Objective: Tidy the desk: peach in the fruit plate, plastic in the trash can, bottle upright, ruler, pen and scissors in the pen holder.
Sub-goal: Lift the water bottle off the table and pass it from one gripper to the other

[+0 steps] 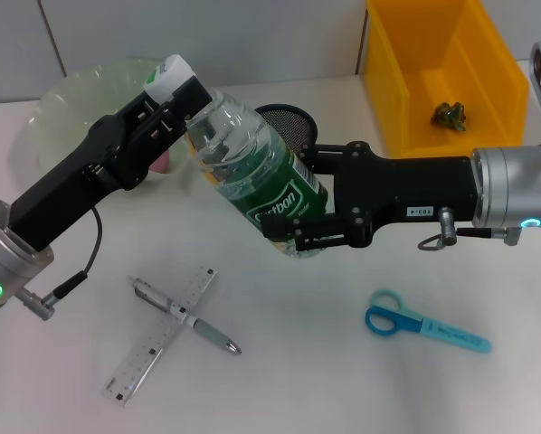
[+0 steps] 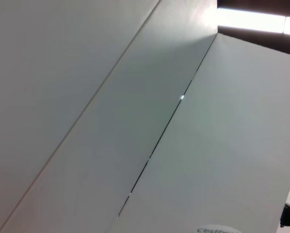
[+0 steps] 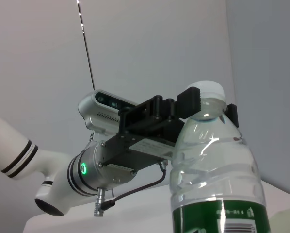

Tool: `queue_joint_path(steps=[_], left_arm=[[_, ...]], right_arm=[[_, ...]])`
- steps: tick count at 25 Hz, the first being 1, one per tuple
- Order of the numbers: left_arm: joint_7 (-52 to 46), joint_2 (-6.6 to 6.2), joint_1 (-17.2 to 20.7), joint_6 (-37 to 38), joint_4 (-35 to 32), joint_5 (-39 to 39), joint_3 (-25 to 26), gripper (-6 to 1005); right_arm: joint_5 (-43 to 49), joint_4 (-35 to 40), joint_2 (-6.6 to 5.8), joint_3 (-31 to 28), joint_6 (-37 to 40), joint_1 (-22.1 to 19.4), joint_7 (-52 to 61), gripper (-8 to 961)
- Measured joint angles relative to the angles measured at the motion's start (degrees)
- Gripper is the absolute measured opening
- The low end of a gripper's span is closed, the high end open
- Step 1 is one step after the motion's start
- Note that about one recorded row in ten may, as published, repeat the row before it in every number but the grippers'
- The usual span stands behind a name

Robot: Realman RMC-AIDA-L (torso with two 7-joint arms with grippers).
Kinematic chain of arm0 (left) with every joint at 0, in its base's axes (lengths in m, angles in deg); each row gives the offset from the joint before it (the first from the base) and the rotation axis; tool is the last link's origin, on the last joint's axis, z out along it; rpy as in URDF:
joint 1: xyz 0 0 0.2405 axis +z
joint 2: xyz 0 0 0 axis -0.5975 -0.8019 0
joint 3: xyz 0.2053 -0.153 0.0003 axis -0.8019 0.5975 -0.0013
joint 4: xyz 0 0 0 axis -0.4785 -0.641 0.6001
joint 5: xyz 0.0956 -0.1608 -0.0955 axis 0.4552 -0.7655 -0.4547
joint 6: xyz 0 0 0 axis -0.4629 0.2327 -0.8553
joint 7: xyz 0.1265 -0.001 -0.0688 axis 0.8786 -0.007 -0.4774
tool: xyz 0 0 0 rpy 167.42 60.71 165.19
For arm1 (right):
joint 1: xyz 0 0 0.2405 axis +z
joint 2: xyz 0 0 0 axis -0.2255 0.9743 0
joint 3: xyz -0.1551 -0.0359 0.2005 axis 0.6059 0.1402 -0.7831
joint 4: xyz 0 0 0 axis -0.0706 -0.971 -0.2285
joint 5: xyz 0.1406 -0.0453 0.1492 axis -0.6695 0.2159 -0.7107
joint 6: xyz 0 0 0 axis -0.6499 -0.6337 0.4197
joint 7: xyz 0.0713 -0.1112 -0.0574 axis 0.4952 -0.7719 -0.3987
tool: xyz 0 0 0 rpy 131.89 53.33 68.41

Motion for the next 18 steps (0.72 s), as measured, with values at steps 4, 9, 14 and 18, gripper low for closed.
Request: queue_joint_path(steps=[4, 9, 14, 18], left_arm=[[0.0, 0.0, -0.1, 0.1, 0.1, -0.1, -0.1, 448], [0.0, 0.0, -0.1, 0.2, 0.1, -0.1, -0.1, 443], [0.0, 0.0, -0.1, 0.2, 0.1, -0.1, -0.1, 443], [-0.3, 0.0, -0.1, 0.2, 0.1, -0.1, 0.0, 443]], right_arm=[[0.0, 0.0, 0.0, 0.1, 0.0, 0.0, 0.0, 768], [0.0, 0.0, 0.0, 0.1, 0.0, 0.0, 0.1, 768], [0.1, -0.3, 0.01, 0.1, -0.2, 0.0, 0.1, 768], [0.2, -0.4, 0.01, 0.1, -0.3, 0.0, 0.1, 768]])
